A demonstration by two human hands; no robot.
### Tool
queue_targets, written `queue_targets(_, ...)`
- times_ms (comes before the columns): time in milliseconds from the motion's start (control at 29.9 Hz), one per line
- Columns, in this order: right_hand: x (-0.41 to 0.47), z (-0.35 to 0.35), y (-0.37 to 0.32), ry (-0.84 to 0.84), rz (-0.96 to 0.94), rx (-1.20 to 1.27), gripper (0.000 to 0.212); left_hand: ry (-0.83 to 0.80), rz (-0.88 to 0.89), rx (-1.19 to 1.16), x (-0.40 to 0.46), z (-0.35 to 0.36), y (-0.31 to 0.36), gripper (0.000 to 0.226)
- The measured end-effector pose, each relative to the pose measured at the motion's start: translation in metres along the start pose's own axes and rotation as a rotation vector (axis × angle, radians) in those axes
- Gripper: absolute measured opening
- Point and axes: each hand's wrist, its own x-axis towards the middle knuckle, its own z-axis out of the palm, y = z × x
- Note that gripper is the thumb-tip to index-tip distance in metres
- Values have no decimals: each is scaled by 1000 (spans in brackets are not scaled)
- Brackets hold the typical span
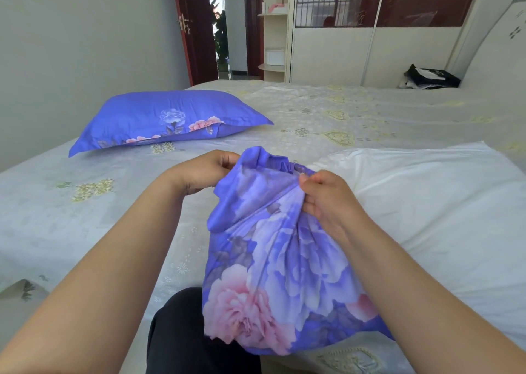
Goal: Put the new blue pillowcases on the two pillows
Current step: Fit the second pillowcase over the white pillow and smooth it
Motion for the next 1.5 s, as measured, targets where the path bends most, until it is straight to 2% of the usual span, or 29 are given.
queue_targets(33, -1, 1, 0, -25, 97, 105, 28, 10, 6, -48, 2, 0, -1, 17)
queue_targets(67, -1, 2, 2, -35, 136, 111, 28, 25, 0, -88, 2, 1, 0, 14)
queue_targets(100, -1, 2, 5, -21, 110, 24, 29, 42, -2, -112, 4, 1, 1, 10)
queue_targets(200, -5, 4, 9, 62, -123, -432, 26, 15, -21, -141, 6, 5, 9, 13)
queue_targets(301, -18, 8, 4, 6, -304, -602, 21, -12, -71, -151, 8, 13, 19, 22)
queue_targets(434, -19, 3, -6, -37, -293, -802, 31, -77, -151, -164, 5, 28, 24, 23)
queue_targets(534, -15, -3, -22, -123, -190, -738, 49, -71, -100, -131, -1, 37, 19, 13)
queue_targets(568, -15, -4, -26, -171, -136, -681, 51, -42, -112, -164, -1, 38, 16, 19)
queue_targets(634, -16, -5, -30, -233, -32, -541, 35, -33, -106, -209, -1, 40, 10, 26)
queue_targets(668, -15, -6, -30, -242, 13, -471, 26, -51, -97, -223, -1, 41, 8, 19)
queue_targets(701, -14, -7, -28, -241, 53, -401, 23, -50, -101, -245, -2, 40, 8, 14)
queue_targets(768, -10, -8, -20, -214, 148, -221, 23, 7, -189, -361, 4, 38, 1, 18)
queue_targets(801, -10, -7, -14, -202, 204, -117, 22, -14, -225, -384, 5, 39, -2, 22)
queue_targets(902, -7, -8, 6, -236, 368, 86, 17, -243, -298, -384, 9, 47, -13, 30)
queue_targets(1002, -13, -12, 20, -282, 450, 29, 22, -368, -386, -379, 10, 60, -19, 25)
queue_targets(1068, -13, -14, 27, -247, 388, -66, 28, -389, -406, -347, 8, 66, -15, 24)
queue_targets(1135, -13, -11, 29, -196, 293, -228, 37, -350, -410, -290, 8, 64, -15, 18)
queue_targets(1202, -14, -5, 31, -175, 215, -385, 38, -272, -389, -230, 9, 55, -22, 22)
queue_targets(1269, -14, 0, 33, -163, 156, -473, 41, -228, -371, -203, 3, 44, -34, 15)
queue_targets(1336, -14, 3, 33, -178, 129, -474, 39, -227, -380, -190, -9, 34, -48, 23)
queue_targets(1402, -14, 5, 32, -211, 146, -406, 28, -212, -397, -222, -20, 27, -60, 28)
queue_targets(1503, -15, 7, 31, -226, 178, -319, 16, -88, -378, -346, -24, 32, -72, 27)
